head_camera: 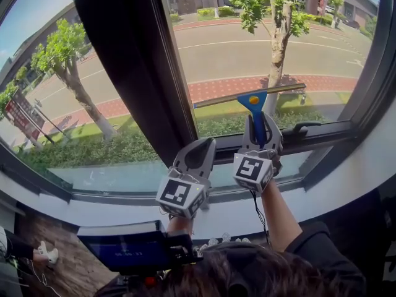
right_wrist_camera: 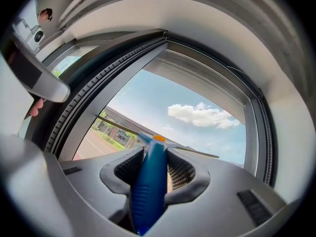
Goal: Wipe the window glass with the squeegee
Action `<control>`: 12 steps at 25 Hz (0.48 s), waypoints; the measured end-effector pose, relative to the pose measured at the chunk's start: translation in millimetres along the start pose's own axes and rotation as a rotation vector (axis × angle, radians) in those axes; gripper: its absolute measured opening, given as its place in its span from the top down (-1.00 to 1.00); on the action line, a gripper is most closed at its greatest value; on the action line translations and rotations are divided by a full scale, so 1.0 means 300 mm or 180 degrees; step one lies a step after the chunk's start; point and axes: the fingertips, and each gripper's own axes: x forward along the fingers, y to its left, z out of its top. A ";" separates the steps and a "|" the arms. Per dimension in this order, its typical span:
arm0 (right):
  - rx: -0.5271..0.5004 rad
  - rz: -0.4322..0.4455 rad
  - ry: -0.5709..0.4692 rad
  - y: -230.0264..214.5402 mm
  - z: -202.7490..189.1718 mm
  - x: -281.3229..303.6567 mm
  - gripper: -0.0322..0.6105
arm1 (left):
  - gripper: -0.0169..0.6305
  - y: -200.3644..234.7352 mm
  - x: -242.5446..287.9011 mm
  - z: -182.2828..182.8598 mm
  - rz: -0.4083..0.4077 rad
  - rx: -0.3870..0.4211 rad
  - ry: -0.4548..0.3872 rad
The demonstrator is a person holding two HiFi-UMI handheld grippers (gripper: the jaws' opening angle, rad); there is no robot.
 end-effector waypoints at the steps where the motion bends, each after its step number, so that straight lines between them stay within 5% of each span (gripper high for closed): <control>1: -0.0010 0.0010 0.0026 0.007 -0.011 -0.002 0.46 | 0.94 0.000 0.001 -0.001 0.0000 0.0001 0.0006; 12: -0.0111 0.0079 0.0265 0.060 -0.126 -0.031 0.46 | 0.94 0.006 0.001 -0.005 0.0012 0.0016 0.0018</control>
